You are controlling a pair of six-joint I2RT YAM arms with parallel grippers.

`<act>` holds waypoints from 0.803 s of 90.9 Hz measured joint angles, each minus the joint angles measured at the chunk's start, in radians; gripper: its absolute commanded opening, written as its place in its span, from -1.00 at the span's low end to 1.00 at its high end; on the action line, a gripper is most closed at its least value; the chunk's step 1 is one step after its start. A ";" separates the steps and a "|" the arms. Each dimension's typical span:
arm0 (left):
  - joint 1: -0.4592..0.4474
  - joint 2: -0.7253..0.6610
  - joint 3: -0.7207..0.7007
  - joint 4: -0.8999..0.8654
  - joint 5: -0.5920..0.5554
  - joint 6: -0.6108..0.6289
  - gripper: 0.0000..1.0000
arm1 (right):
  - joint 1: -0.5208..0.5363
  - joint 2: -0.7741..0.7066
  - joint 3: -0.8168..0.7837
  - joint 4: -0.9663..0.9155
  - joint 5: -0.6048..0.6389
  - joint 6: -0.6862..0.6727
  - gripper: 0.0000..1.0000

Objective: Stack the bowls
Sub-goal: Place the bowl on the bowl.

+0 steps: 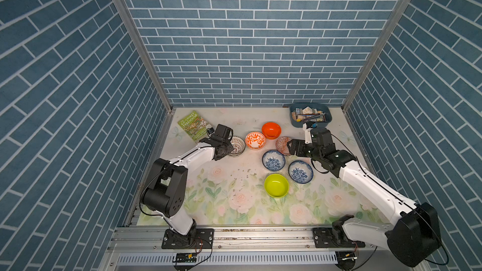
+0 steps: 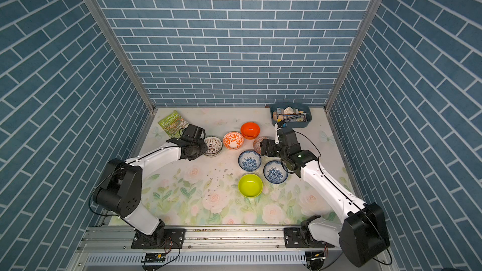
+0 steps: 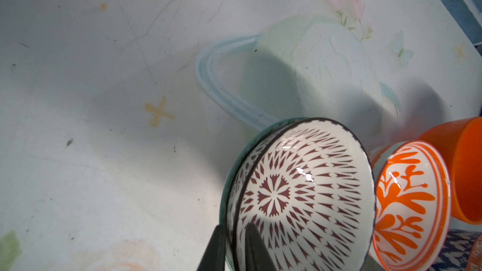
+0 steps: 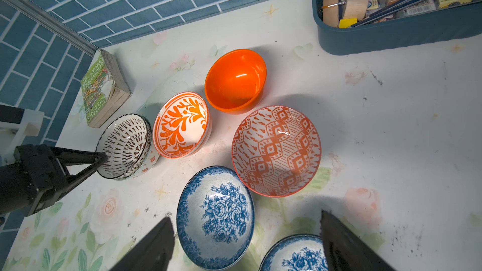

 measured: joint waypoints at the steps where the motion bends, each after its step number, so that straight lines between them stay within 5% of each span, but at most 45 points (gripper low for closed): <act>1: 0.000 0.000 0.000 0.002 0.000 0.000 -0.63 | 0.000 0.001 0.000 0.000 0.000 0.000 0.79; 73: 0.004 -0.033 -0.086 0.113 0.029 -0.012 -0.88 | 0.000 0.012 0.000 0.000 0.000 0.000 0.79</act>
